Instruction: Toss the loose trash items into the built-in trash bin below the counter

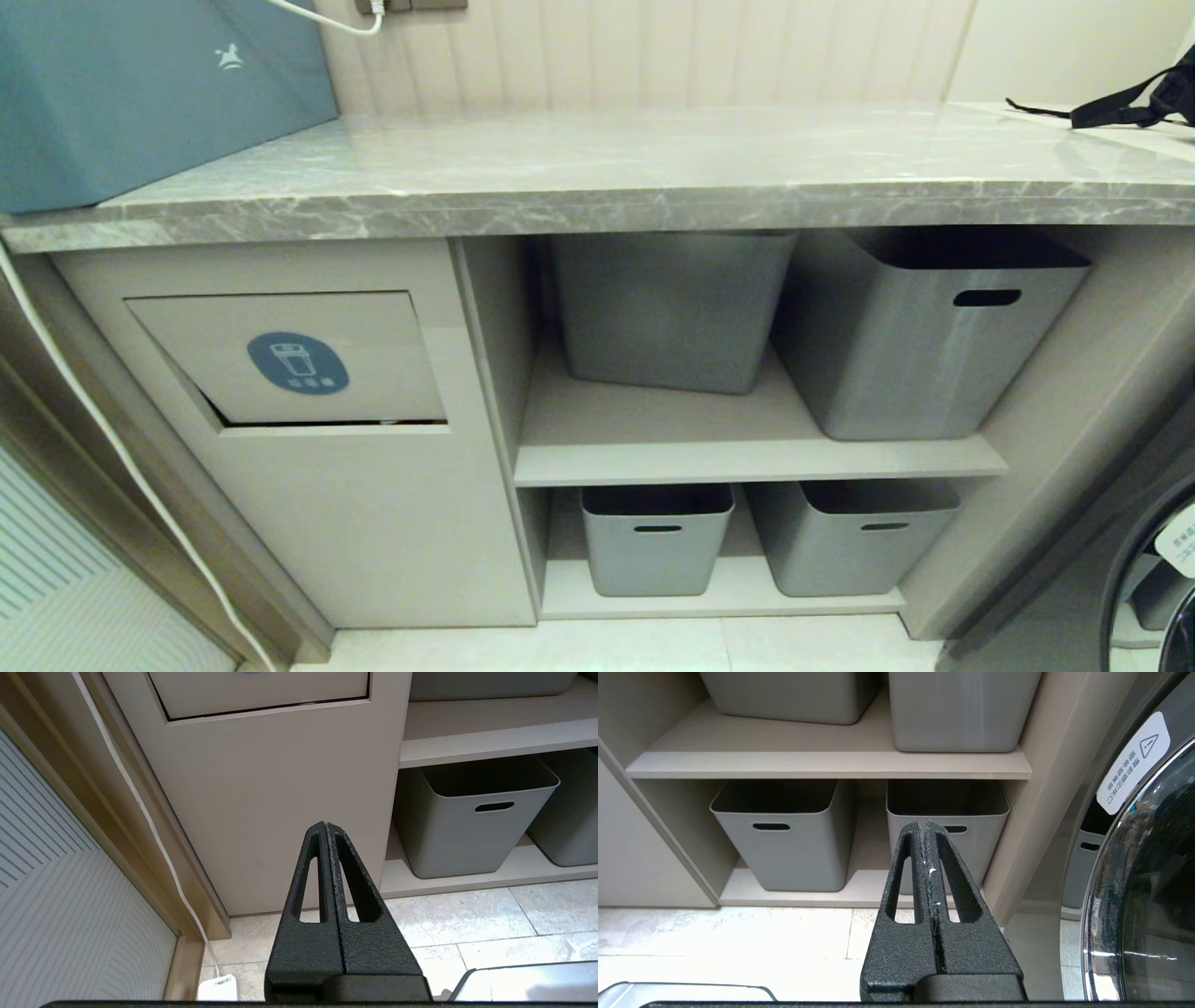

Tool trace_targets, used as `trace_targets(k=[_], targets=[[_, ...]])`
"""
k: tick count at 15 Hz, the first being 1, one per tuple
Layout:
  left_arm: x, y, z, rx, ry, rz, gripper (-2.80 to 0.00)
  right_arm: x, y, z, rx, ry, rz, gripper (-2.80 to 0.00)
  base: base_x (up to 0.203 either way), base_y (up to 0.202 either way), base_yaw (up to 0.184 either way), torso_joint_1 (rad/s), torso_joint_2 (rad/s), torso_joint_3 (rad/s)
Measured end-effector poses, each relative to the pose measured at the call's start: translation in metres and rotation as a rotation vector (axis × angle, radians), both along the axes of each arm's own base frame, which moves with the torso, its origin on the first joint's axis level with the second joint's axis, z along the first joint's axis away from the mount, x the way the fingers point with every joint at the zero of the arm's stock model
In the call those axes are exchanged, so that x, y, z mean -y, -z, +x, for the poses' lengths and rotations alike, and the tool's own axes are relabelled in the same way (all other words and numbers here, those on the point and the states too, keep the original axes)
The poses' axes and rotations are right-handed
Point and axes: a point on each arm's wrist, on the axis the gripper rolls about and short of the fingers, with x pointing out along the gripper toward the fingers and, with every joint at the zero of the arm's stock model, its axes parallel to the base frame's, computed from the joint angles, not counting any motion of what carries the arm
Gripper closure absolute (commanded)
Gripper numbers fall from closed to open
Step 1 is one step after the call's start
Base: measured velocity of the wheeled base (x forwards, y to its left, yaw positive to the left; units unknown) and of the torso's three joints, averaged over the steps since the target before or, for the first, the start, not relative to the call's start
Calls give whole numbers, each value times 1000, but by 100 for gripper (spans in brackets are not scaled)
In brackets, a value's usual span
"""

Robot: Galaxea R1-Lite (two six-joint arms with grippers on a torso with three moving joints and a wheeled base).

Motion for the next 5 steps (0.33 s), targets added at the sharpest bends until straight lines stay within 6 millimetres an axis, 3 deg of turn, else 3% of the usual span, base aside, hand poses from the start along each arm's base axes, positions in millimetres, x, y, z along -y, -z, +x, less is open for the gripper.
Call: trace_targets(k=[5], targets=[[0,0,0,0,0,0,0,0,0,0,0,1,0,0,0,0,0,0,0,0]])
